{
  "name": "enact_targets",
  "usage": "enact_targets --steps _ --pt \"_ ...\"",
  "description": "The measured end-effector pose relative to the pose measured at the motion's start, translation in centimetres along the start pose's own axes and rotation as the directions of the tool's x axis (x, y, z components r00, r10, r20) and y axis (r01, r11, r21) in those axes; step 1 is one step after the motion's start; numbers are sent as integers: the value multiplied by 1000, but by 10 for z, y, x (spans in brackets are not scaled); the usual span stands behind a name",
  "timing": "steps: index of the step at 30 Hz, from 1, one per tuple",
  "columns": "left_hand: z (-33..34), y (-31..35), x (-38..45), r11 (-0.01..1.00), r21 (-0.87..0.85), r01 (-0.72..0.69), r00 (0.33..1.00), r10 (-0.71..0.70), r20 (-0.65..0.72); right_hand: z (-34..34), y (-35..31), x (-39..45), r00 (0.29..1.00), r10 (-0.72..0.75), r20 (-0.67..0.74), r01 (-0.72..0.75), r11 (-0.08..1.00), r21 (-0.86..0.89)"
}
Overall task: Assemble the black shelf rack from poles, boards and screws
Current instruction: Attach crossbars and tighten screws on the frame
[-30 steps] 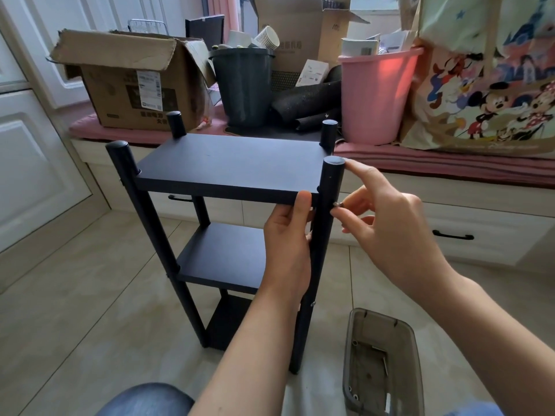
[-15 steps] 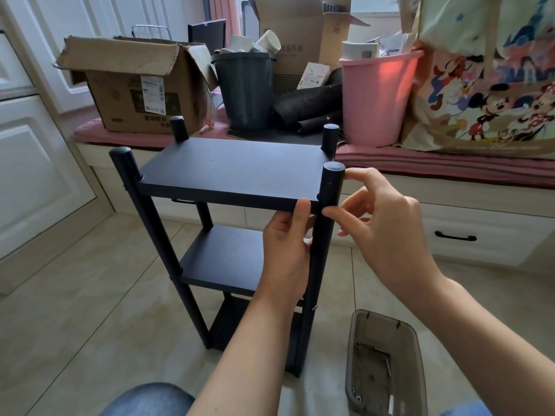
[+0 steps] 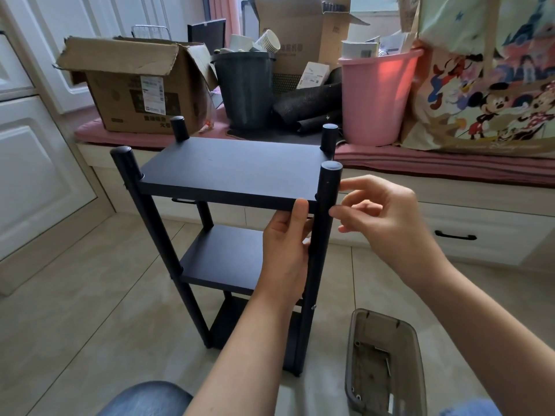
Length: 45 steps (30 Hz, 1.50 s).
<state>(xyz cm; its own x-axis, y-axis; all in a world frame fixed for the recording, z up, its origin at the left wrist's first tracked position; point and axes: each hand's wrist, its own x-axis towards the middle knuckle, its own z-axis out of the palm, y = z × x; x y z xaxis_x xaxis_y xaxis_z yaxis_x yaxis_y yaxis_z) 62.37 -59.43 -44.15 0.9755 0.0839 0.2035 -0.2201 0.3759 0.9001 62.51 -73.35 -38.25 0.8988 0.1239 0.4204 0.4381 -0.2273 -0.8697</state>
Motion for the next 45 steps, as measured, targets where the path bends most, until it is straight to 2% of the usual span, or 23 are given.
enact_targets --steps 3,6,10,13,15,16,17,18,20,21,22,23,27,30,40,45 --pt "-1 0 -1 1000 -2 7 1000 -7 -12 -2 3 0 995 80 59 -88 983 159" --pt "-2 2 -2 1000 -9 14 1000 -14 -18 -1 5 1 992 109 67 -120 972 201" --pt "7 11 -6 997 57 42 995 -36 -97 0 4 -1 988 146 51 -155 957 246" --pt "12 18 -14 993 111 47 981 -25 -191 -1 3 0 979 199 54 -206 937 282" --pt "10 20 -24 983 176 55 947 5 -322 -2 1 0 970 234 69 -244 920 306" --pt "7 21 -30 965 257 44 919 62 -390 -3 0 0 965 251 75 -262 910 322" --pt "5 23 -36 924 381 14 890 162 -426 -5 0 0 960 268 82 -280 898 341" --pt "4 26 -41 847 530 -38 866 292 -405 -6 -1 0 953 288 89 -300 882 362" --pt "1 35 -45 572 799 -188 814 545 -199 -8 -1 3 935 341 95 -350 844 407" --pt "0 40 -44 412 877 -246 787 613 -67 -8 -1 5 921 379 92 -380 822 424" --pt "0 44 -40 283 917 -282 773 634 42 -6 -1 7 902 421 89 -416 801 431" --pt "1 47 -35 200 933 -298 782 612 119 -3 -1 9 880 466 89 -457 782 424" --pt "14 51 -16 36 960 -278 871 431 236 16 -8 24 804 579 140 -586 728 355" --pt "17 49 -2 42 962 -268 886 404 229 28 -11 33 785 579 222 -615 682 395" --pt "12 47 8 62 968 -244 890 412 198 22 8 41 825 435 361 -555 742 375" --pt "13 46 2 62 957 -284 862 454 227 20 10 42 833 410 372 -540 749 383"
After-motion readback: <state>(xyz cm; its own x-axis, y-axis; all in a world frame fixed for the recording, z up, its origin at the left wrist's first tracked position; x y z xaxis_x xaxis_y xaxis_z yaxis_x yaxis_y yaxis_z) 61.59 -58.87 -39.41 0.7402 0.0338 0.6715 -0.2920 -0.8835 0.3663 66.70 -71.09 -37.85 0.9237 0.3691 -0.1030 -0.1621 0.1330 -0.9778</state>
